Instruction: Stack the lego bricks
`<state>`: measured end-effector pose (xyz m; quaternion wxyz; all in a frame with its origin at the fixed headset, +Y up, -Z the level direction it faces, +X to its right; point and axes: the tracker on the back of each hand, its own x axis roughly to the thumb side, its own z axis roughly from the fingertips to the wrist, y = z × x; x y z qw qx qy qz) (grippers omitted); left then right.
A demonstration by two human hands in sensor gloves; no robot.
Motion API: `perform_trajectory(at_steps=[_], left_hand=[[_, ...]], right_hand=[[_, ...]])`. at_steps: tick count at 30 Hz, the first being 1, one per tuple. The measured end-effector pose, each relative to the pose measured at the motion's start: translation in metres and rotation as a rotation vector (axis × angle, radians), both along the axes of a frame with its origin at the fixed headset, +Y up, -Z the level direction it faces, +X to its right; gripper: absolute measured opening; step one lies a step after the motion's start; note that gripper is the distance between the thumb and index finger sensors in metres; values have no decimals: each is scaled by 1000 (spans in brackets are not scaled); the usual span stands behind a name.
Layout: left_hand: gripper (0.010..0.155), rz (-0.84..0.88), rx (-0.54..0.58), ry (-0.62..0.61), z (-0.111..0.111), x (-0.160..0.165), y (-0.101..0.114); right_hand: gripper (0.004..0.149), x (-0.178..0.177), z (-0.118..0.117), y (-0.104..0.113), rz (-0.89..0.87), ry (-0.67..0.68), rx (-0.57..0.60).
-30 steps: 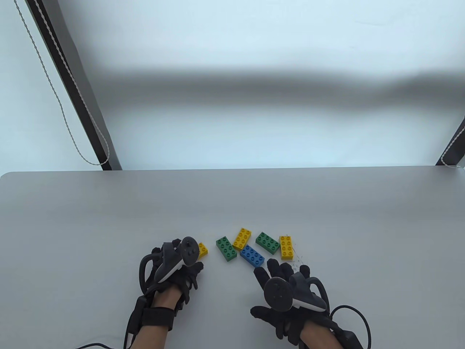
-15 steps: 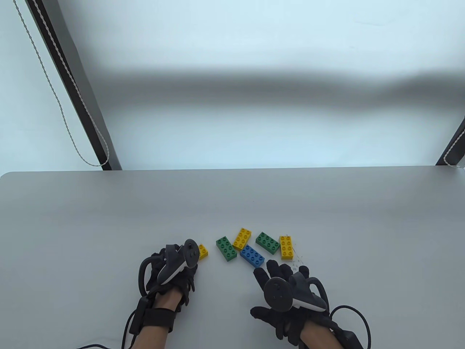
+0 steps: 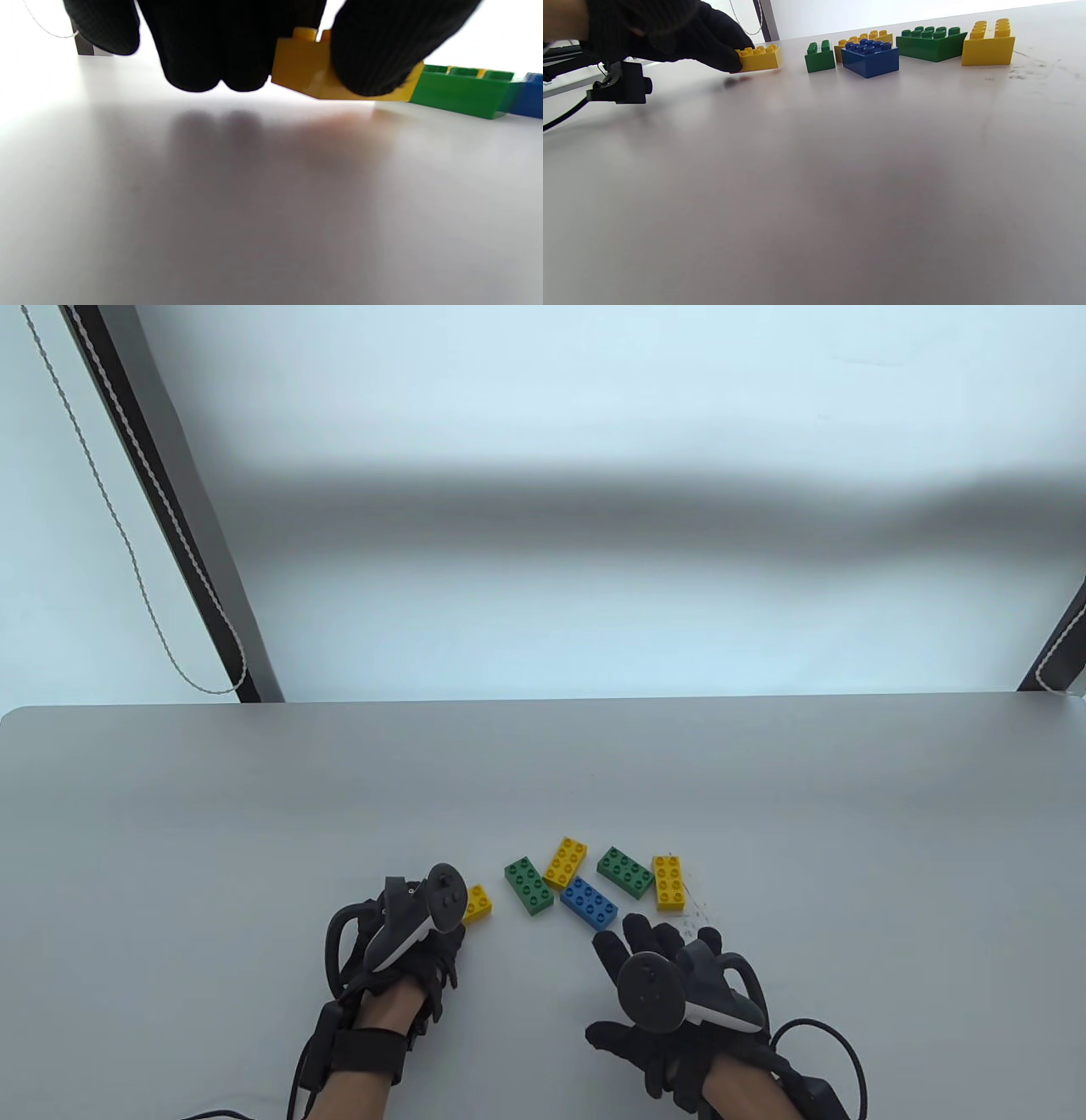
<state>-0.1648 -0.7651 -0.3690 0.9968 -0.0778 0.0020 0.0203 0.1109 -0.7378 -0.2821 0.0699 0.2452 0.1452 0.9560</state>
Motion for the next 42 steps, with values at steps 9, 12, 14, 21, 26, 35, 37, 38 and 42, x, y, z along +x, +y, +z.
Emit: perform_trajectory(at_steps=[9,12,14,21,26,35,37,38,42], left_hand=[[66,37,39,-92,19,16,25],[66,31,42,-124,28,22,32],[66,38,34,-140,32,25,35],[67,32,-41,-245,47,41,42],[67,3,-91,-317,54,56,42],[68,-65,-169,-404,62,78,29],[68,-78,-173,-419,64,82,27],[67,-87,-177,-427,65,85,26],[67,-113,-179,-459,69,94,23]], right_hand=[[94,0,0,0,-1,-1,-1],[94,2,1,1,-5,-8,-9],[94,2,1,0,-6,-8,-10],[94,3,0,-1,-5,-11,-20],[94,3,0,-1,-5,-11,-20],[93,7,-1,-2,-7,-26,-39],[93,7,-1,-2,-7,-26,-42],[93,7,-2,-2,-6,-25,-44],[93,7,-2,-3,-2,-22,-51]])
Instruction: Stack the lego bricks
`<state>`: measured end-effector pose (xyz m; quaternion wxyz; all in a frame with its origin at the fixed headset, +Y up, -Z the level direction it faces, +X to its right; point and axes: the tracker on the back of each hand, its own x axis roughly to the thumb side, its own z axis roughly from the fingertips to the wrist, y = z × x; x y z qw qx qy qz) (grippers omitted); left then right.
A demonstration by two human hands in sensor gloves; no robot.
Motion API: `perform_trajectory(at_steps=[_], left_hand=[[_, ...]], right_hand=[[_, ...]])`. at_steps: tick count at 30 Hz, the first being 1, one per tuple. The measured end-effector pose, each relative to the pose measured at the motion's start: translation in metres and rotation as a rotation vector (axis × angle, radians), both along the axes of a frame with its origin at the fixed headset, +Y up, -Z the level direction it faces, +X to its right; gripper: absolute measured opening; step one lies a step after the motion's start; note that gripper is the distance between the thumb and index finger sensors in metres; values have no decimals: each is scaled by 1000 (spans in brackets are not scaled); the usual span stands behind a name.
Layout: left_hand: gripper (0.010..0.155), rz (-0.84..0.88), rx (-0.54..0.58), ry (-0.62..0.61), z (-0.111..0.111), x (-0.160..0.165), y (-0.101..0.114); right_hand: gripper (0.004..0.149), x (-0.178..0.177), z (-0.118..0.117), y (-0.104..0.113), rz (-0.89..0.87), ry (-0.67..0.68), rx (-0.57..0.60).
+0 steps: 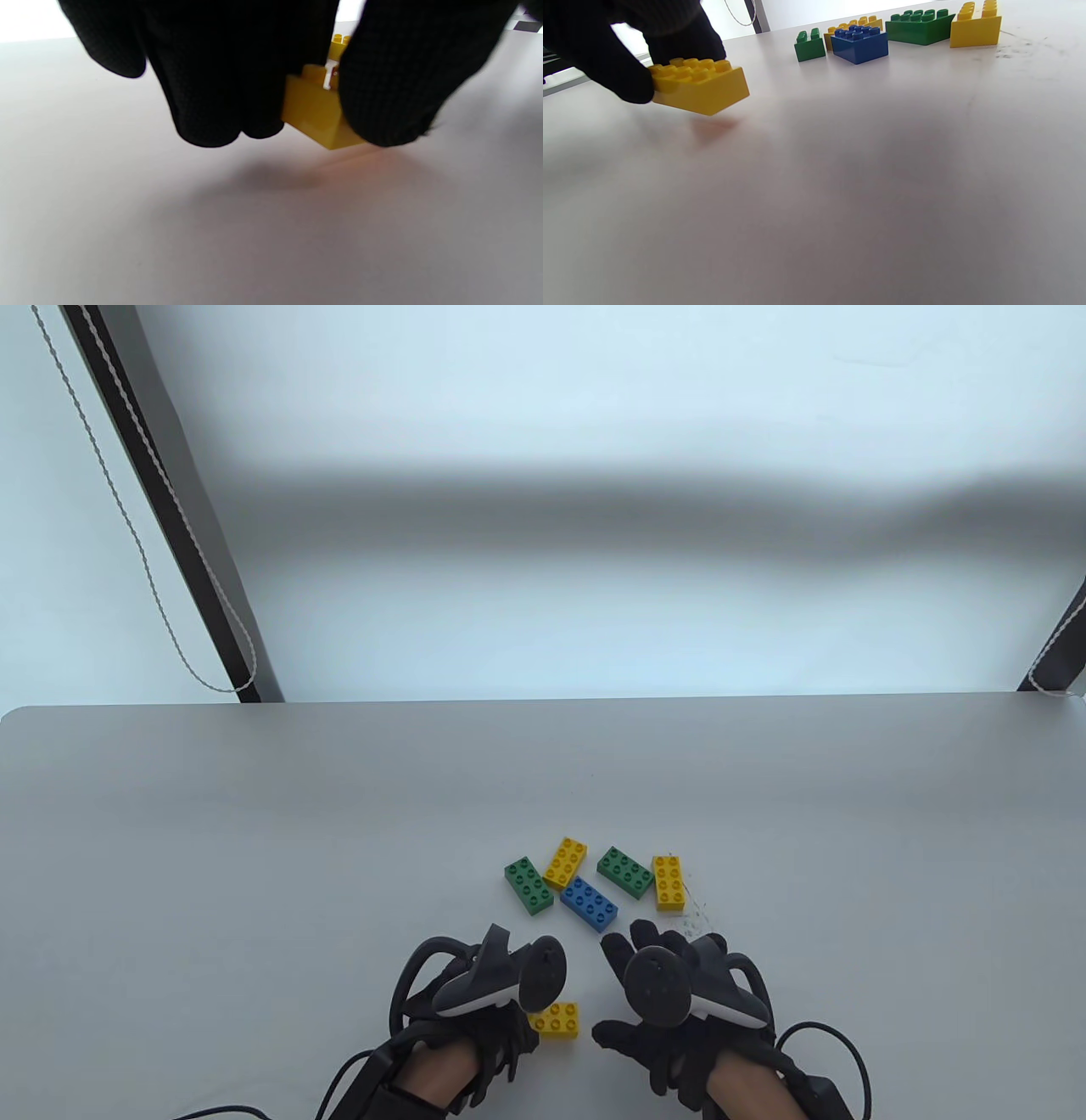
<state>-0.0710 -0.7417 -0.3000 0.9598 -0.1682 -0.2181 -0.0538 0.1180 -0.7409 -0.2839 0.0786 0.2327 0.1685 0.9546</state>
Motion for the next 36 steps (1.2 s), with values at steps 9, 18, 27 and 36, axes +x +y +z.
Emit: perform_trajectory(at_steps=[9,18,27,36], left_hand=[[64,-32,3,-31,4,8,-4],[65,-26,21,-19,3,6,-2],[69,34,42,23,2,-6,16],[70,119,50,83,0,-23,35]], right_hand=[[93,2,-1,0,-4,-7,-6],[93,5,-3,0,-11,-19,-13],[93,15,-9,4,-39,-71,16],[92,21,-14,9,-66,-183,152]])
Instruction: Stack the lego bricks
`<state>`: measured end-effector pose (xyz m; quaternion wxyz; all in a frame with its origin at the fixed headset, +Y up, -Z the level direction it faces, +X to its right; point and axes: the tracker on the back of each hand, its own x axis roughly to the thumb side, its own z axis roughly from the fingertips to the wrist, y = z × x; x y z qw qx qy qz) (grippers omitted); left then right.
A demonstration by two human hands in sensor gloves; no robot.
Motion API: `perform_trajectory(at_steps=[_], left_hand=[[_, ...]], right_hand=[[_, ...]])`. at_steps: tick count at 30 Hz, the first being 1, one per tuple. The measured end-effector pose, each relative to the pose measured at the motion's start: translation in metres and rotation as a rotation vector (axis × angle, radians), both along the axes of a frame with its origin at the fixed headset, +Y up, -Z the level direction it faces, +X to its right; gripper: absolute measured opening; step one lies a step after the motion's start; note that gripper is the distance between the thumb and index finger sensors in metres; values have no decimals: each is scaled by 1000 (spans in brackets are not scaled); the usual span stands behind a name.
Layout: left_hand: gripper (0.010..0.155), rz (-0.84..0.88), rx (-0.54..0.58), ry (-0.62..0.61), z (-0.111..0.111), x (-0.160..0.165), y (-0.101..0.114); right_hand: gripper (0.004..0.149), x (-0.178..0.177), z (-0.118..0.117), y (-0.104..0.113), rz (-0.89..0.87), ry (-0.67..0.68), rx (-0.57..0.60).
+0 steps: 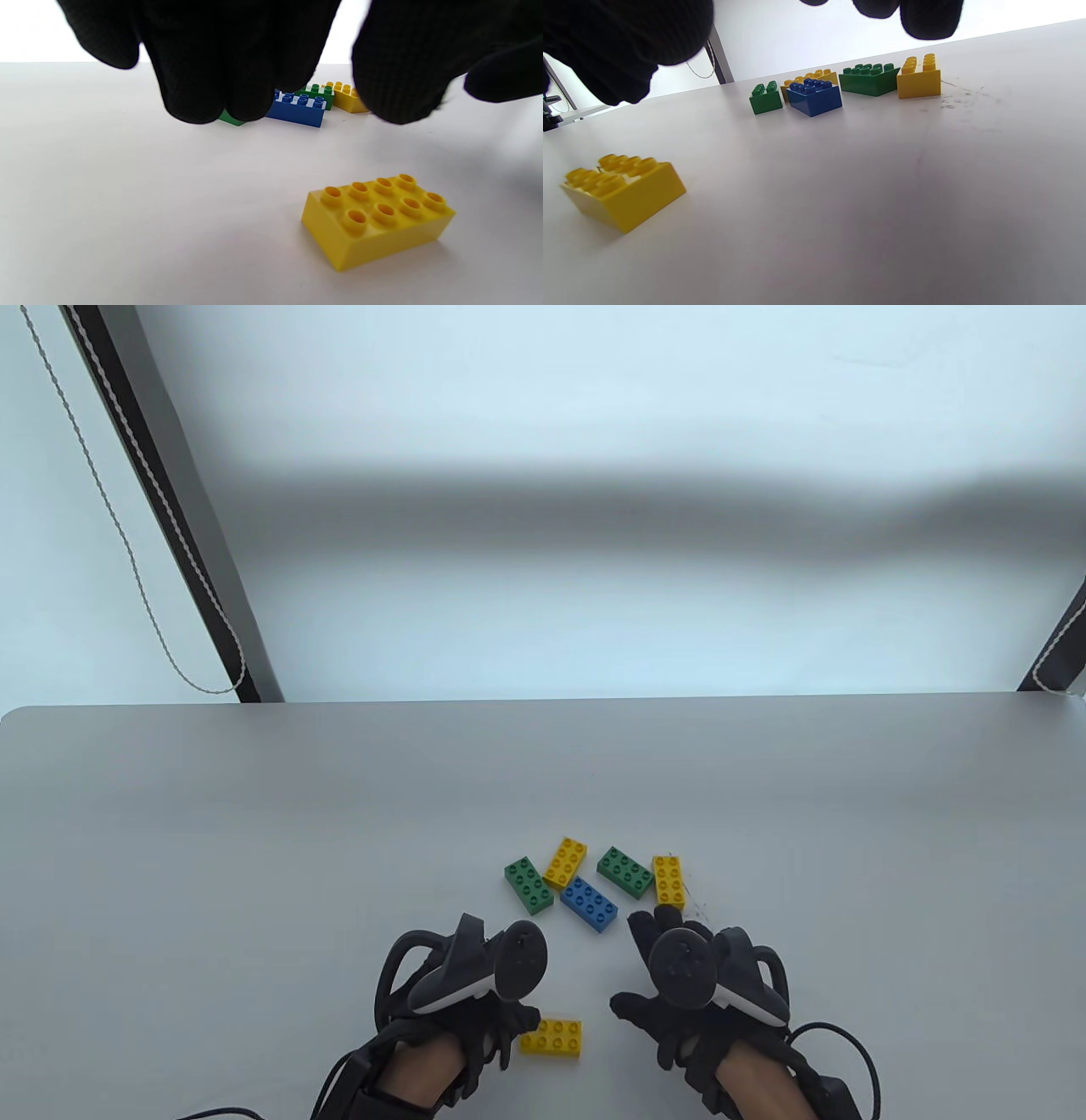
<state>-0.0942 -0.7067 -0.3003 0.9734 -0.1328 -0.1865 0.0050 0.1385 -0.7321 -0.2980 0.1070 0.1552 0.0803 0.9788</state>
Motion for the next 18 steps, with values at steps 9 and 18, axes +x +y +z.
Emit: perform_trajectory(at_steps=[9,18], left_hand=[[68,92,42,37,2,-12,19],[67,132,59,49,2,-18,26]], right_hand=[[90,4,-26,5,-1,-192,117],[88,7,-67,-11,115,-375,87]])
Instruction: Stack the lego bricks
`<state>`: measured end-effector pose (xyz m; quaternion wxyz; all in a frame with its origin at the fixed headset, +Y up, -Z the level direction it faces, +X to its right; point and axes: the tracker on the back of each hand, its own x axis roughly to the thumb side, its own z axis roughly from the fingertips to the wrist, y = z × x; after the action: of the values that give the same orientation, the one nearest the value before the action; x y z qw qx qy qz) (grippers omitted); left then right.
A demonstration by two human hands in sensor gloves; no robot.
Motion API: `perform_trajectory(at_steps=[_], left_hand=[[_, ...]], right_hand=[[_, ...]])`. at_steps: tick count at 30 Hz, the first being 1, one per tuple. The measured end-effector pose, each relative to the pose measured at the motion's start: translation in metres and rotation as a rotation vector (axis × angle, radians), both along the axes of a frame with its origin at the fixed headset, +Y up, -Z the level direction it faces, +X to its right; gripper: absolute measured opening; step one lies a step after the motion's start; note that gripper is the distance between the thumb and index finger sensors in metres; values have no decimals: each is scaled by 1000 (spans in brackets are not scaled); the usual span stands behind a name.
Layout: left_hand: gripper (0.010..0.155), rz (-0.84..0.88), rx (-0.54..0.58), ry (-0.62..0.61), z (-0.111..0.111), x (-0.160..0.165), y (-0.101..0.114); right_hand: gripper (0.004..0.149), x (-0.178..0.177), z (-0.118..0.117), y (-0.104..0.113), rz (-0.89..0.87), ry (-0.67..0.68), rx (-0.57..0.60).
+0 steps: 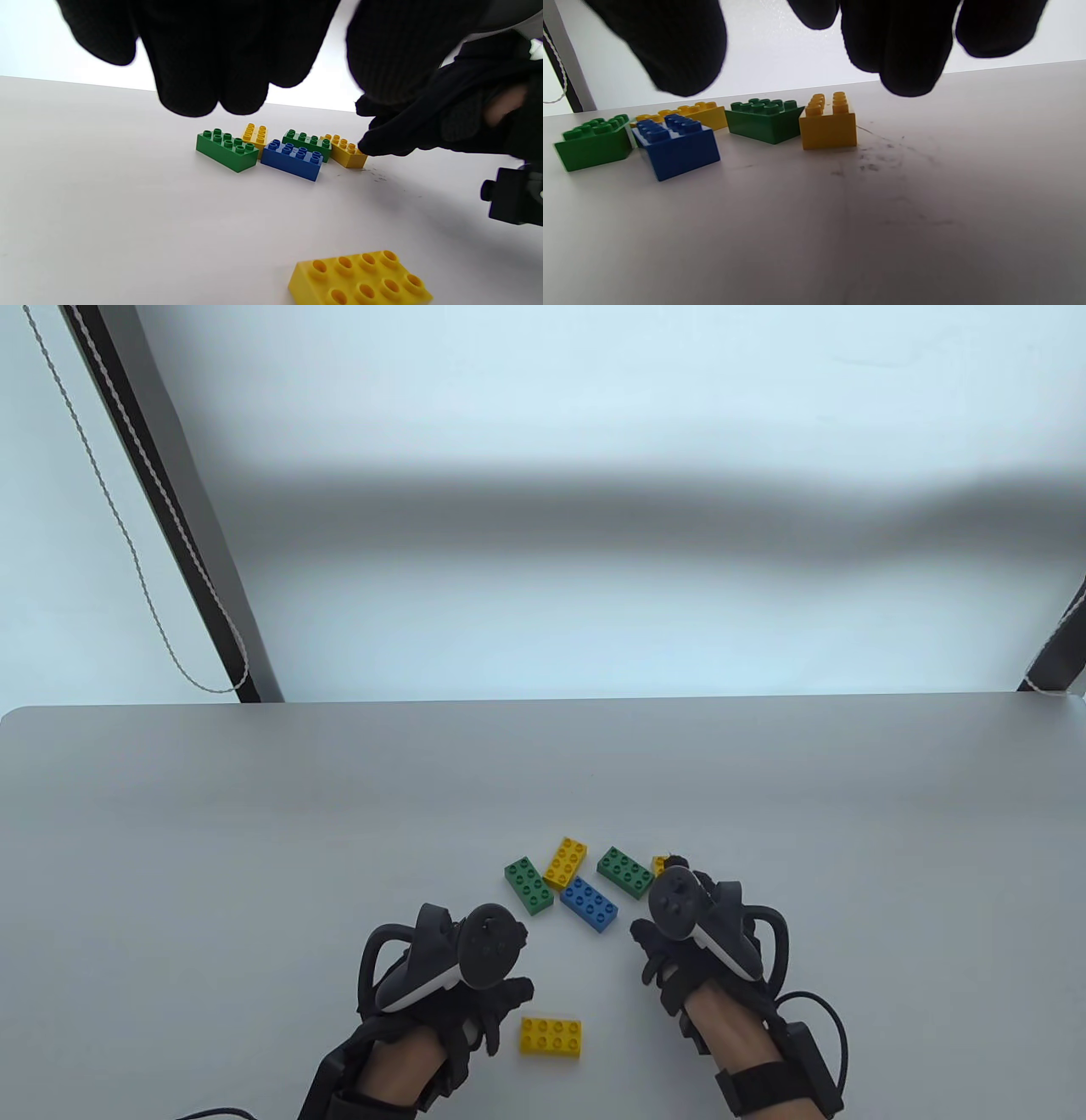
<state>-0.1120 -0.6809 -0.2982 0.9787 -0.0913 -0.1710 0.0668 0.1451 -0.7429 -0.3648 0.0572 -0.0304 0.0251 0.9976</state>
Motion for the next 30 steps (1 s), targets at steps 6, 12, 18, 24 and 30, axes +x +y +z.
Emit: perform_trajectory(at_steps=[6,12,18,24,30], left_hand=[[65,24,8,10,0,-3,2],[64,41,7,17,-1,-5,2],[64,48,4,16,-1,-6,2],[64,50,1,16,-1,-6,2],[65,21,13,19,-1,-5,1]], right_hand=[[88,-3,-20,-8,81,-57,-40],[84,-7,-32,-16,129,-90,-79],[81,-8,-39,-20,158,-117,-87],[77,-7,-41,-23,164,-122,-81],[72,-5,-41,-22,181,-114,-67]])
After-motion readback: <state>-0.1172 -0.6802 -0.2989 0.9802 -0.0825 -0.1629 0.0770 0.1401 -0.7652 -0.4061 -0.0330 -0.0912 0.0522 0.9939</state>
